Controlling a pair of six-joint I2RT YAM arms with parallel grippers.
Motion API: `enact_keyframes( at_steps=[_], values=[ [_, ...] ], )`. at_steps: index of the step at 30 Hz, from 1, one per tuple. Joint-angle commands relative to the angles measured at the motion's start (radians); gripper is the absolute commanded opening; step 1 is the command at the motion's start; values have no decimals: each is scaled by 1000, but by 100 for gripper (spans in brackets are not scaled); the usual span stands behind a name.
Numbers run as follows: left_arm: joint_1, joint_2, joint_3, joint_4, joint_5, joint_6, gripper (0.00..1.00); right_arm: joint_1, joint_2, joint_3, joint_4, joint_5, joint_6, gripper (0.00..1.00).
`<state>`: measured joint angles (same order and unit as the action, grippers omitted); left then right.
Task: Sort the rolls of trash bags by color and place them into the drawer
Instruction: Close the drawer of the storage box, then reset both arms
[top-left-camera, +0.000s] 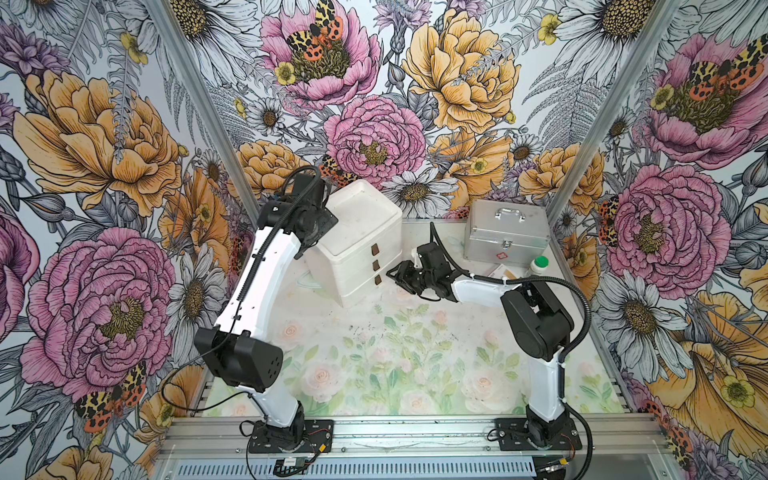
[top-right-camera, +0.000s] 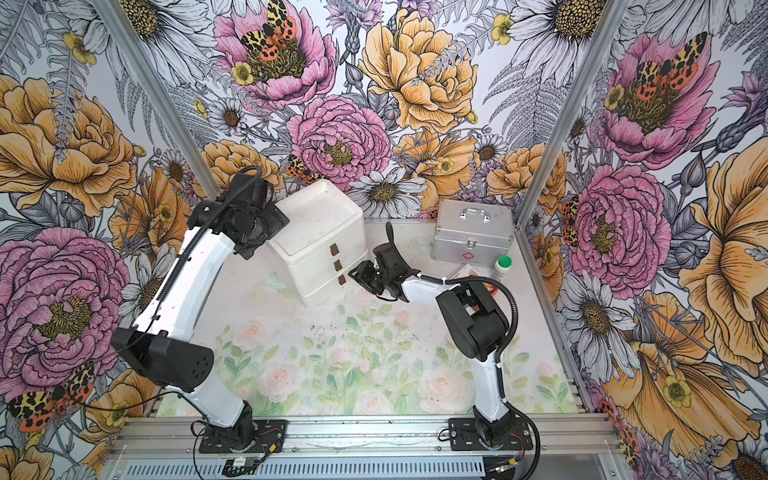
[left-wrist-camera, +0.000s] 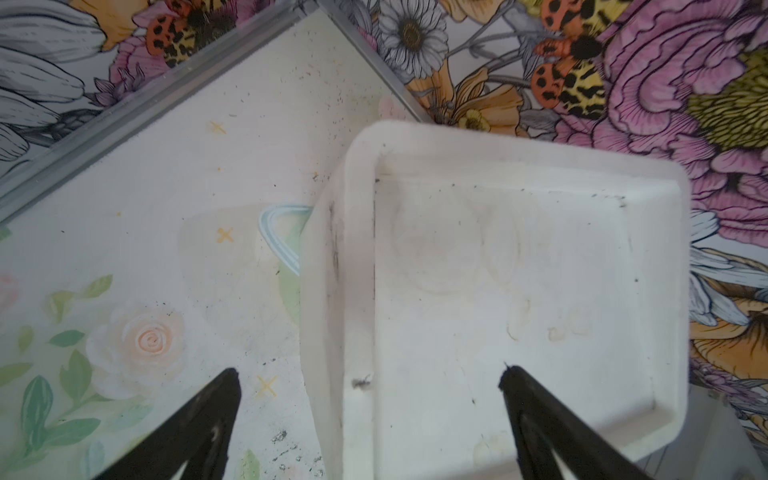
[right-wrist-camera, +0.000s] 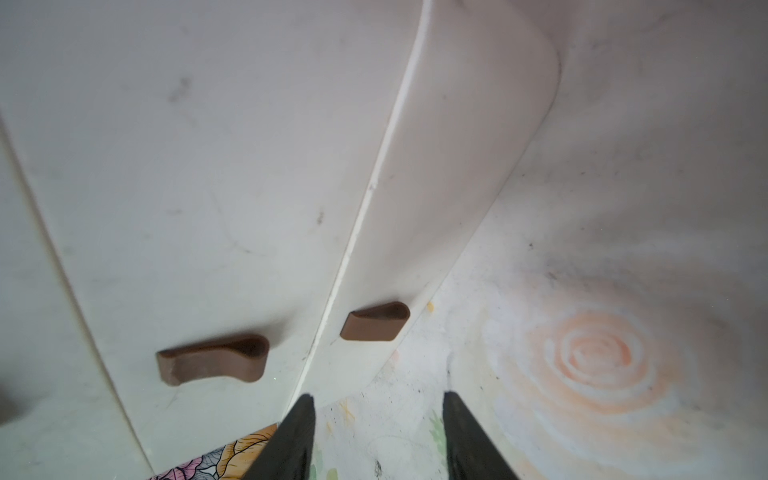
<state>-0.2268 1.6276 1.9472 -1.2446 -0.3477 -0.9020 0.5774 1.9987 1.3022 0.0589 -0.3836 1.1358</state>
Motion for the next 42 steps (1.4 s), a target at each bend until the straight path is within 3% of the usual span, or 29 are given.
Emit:
enact_keyframes(
  at_steps=[1, 2, 3, 7, 11, 14, 20, 23, 28, 30, 35, 38, 42],
  values=[
    [3, -97, -4, 11, -109, 13, 99, 8, -97, 11, -74, 65, -88, 61],
    [3, -120, -11, 21, -123, 21, 99, 7, -116, 13, -94, 80, -107, 72],
    [3, -149, -21, 33, -138, 29, 99, 4, -141, 4, -100, 92, -120, 98],
    [17, -247, -61, 51, -202, 36, 99, -2, -254, -17, -183, 183, -203, 99],
    [52, -335, -113, 90, -195, 57, 99, -7, -362, -31, -291, 276, -284, 99],
    [90, -421, -199, 197, -128, 99, 99, -18, -454, -76, -352, 369, -319, 99],
    [118, -597, -369, 367, -157, 222, 99, -61, -651, -182, -420, 467, -403, 100],
    [121, -698, -528, 493, -216, 262, 99, -73, -753, -211, -461, 562, -476, 100],
    [125, -846, -789, 748, -118, 561, 99, -79, -902, -235, -542, 707, -653, 100],
    [124, -879, -871, 814, -97, 625, 99, -77, -952, -274, -551, 785, -648, 100],
    [135, -956, -1121, 1028, -12, 676, 99, -78, -1099, -398, -548, 1014, -596, 100],
    [136, -987, -1344, 1271, 67, 735, 99, -80, -1144, -462, -535, 1093, -721, 99],
    [137, -986, -1631, 1627, 32, 747, 99, -88, -1154, -525, -533, 1121, -827, 100]
  ],
)
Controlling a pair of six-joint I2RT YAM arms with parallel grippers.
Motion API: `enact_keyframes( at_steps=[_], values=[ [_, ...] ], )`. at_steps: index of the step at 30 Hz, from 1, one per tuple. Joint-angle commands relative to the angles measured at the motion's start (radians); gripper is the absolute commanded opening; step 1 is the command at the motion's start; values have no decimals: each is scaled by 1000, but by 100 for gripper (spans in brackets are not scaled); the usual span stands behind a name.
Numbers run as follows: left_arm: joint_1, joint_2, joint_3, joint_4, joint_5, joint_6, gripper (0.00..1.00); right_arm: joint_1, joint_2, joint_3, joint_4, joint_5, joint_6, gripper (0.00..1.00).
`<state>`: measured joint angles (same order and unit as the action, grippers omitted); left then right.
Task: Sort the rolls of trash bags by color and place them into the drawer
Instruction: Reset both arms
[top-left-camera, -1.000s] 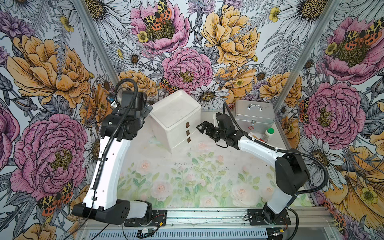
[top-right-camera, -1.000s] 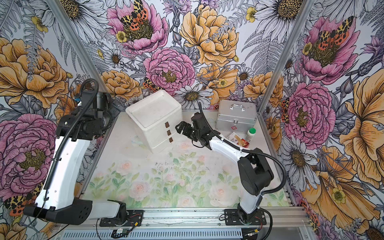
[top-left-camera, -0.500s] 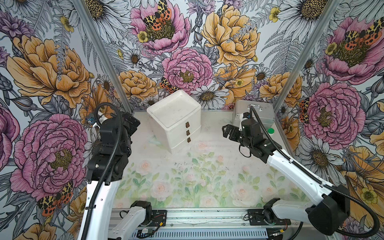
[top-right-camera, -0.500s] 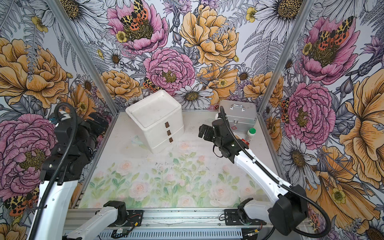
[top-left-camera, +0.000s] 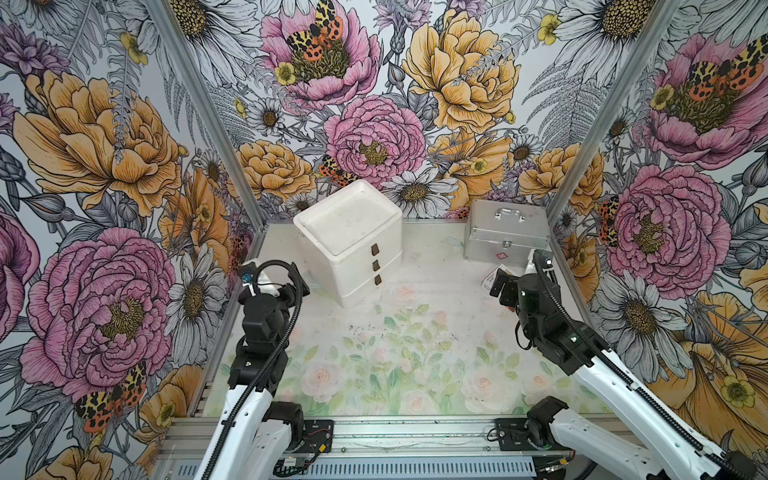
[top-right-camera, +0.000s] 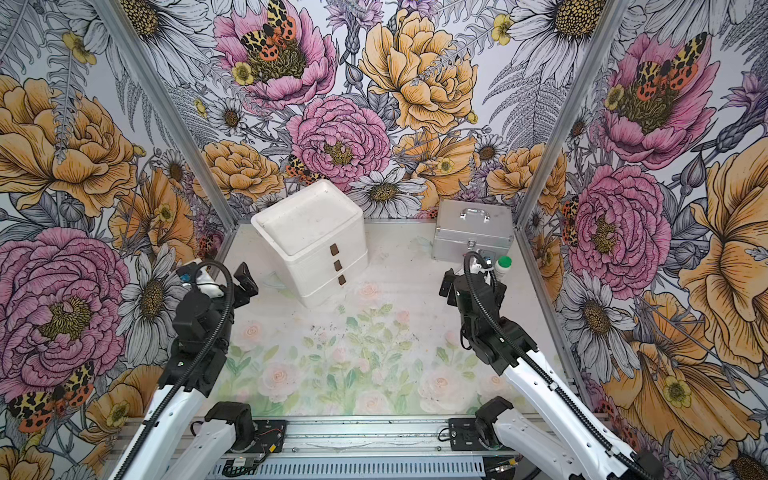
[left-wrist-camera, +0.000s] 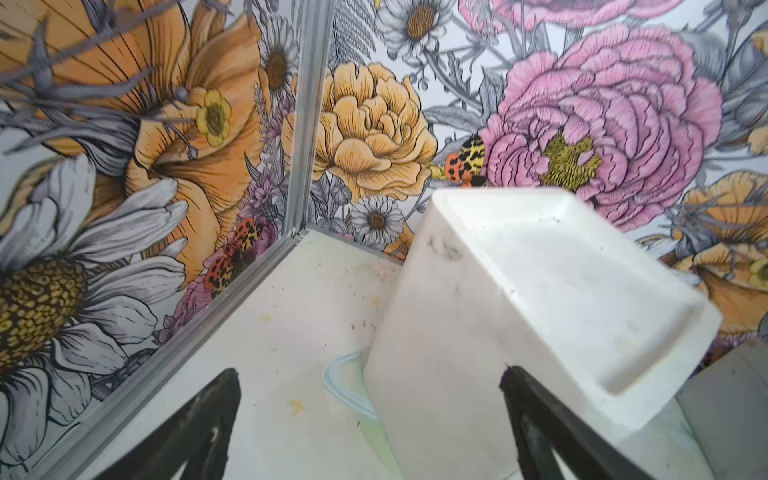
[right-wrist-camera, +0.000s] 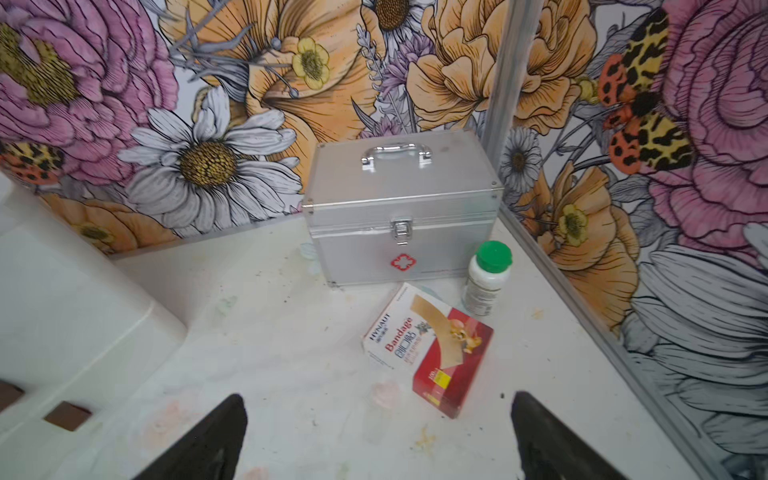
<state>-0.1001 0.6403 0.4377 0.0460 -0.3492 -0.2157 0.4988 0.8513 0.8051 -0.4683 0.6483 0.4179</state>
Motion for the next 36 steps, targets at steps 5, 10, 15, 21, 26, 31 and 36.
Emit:
enact_keyframes(
  at_steps=[5, 10, 15, 21, 26, 31, 36],
  values=[
    [12, 126, -212, 484, 60, 179, 99, -39, 30, -105, 94, 93, -196, 99],
    [20, 331, -244, 709, 66, 217, 99, -98, 40, -238, 360, 55, -243, 99],
    [28, 552, -252, 917, 70, 240, 99, -212, 59, -456, 779, -135, -351, 99],
    [38, 866, -242, 1199, 98, 255, 99, -393, 172, -553, 969, -283, -309, 99],
    [59, 883, -184, 1086, 132, 243, 99, -476, 332, -552, 1184, -397, -272, 99],
    [82, 898, -79, 912, 219, 245, 99, -489, 503, -401, 1121, -465, -306, 99],
    [84, 903, -60, 881, 154, 217, 99, -509, 703, -448, 1429, -488, -330, 99]
  ],
)
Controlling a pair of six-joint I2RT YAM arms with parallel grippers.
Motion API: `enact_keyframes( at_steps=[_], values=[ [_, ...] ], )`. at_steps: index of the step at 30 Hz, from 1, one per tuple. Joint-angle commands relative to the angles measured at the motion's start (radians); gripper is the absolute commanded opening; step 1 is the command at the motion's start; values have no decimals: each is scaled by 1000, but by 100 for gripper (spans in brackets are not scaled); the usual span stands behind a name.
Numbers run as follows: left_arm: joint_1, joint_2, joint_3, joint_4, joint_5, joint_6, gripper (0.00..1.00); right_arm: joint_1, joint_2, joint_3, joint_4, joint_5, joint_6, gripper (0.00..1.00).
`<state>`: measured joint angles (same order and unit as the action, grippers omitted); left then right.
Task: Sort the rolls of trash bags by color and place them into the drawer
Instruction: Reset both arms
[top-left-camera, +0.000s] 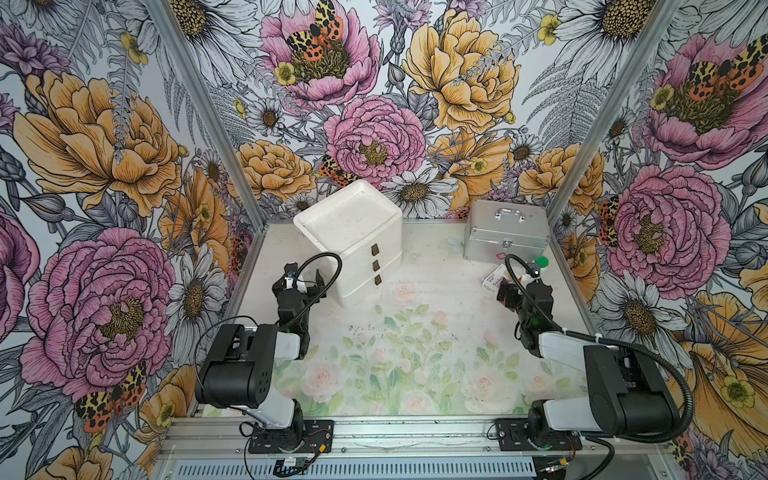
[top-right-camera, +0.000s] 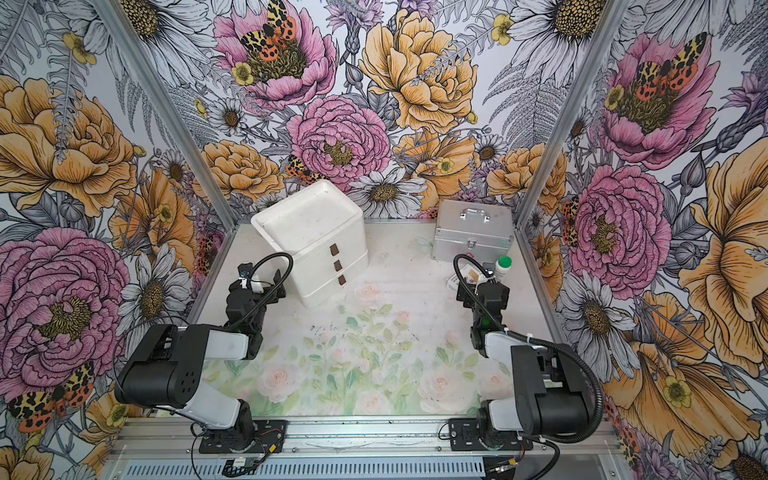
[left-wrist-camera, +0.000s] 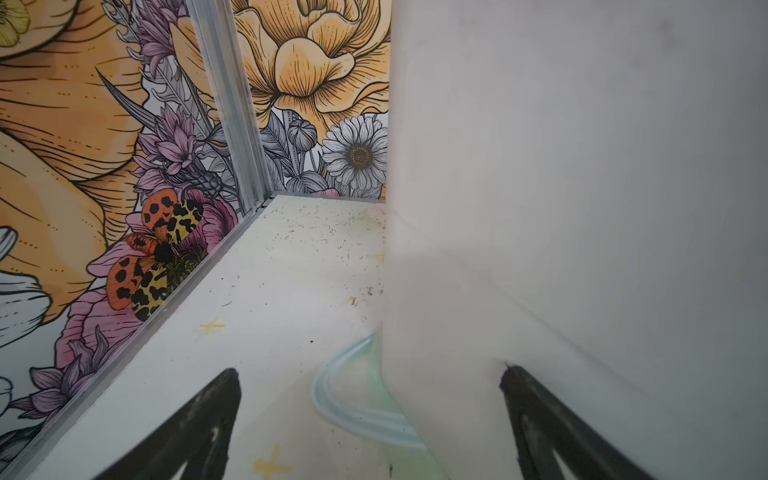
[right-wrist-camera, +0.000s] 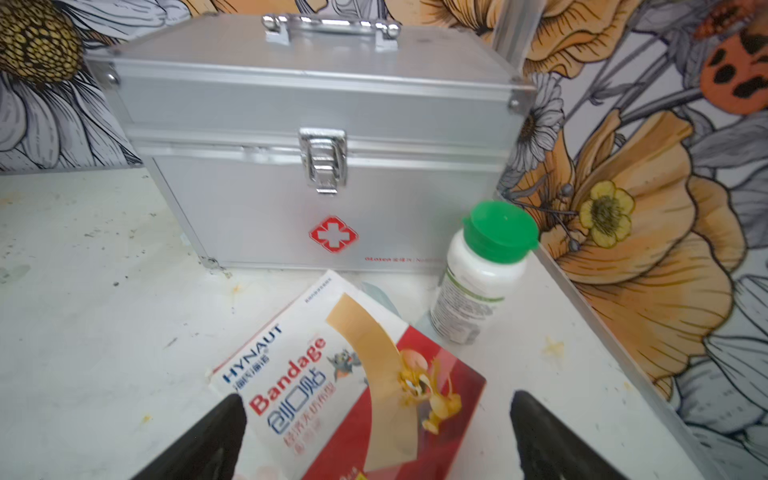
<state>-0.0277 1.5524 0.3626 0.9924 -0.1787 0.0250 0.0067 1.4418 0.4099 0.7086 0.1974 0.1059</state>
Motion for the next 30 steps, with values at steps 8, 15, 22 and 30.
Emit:
enact_keyframes(
  at_steps=[8, 15, 22, 30],
  values=[
    [5, -8, 13, -58, 1, -13, 99, -34, 81, -69, 235, -54, 1, 100],
    [6, -8, 13, -59, 1, -13, 99, -21, 92, -15, 149, -85, -28, 100],
    [6, -8, 13, -59, 4, -13, 99, -21, 89, -13, 137, -87, -27, 100],
    [6, -8, 14, -59, 3, -13, 99, -22, 91, -12, 138, -88, -26, 100]
  ],
)
